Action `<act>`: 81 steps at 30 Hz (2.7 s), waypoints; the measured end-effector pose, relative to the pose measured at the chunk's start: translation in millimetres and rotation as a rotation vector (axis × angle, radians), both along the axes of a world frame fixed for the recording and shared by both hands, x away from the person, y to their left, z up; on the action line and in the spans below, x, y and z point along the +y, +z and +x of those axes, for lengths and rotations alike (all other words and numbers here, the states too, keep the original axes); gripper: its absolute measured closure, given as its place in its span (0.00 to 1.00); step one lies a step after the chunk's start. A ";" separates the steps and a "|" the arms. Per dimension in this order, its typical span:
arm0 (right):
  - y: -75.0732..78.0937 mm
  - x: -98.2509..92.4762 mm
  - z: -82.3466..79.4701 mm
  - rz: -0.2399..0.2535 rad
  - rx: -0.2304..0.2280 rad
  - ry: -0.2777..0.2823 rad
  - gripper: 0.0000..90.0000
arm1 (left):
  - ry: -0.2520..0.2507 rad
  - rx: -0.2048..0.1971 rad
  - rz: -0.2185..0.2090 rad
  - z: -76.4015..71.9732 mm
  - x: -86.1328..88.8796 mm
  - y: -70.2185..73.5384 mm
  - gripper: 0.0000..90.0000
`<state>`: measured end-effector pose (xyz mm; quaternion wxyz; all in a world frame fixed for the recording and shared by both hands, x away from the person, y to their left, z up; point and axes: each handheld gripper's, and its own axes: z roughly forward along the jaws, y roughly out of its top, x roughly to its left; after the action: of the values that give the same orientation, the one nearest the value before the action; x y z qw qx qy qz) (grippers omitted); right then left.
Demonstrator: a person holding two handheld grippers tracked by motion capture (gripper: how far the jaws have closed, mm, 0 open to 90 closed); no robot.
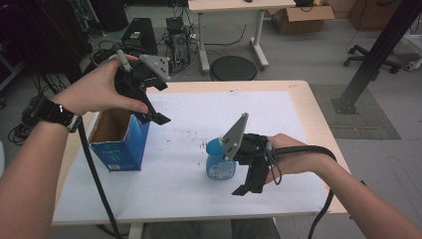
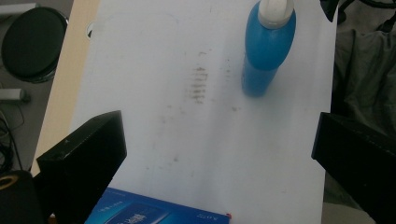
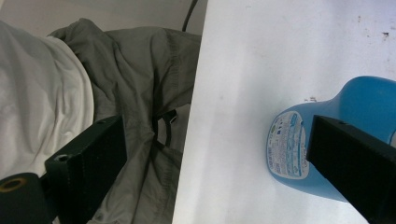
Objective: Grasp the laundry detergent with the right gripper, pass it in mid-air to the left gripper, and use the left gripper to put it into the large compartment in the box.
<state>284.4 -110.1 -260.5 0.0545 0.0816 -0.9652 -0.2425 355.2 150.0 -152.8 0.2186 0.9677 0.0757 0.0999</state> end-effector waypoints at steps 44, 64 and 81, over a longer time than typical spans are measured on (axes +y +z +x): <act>7.2 -73.9 63.1 0.444 0.005 -0.137 0.02 | 0.028 -0.002 0.000 -11.7 2.5 4.1 0.04; -58.2 -80.6 82.1 0.512 0.026 -0.235 0.03 | 0.022 0.015 0.013 -10.1 -0.4 1.7 0.04; -96.4 -62.3 80.2 0.525 0.050 -0.255 0.04 | 0.015 0.028 0.012 -7.5 -2.1 -2.4 0.04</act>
<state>364.6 -172.5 -356.8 0.0246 -0.0350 -0.8703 -0.4907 347.7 147.9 -155.2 0.2112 0.9697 0.0855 0.0885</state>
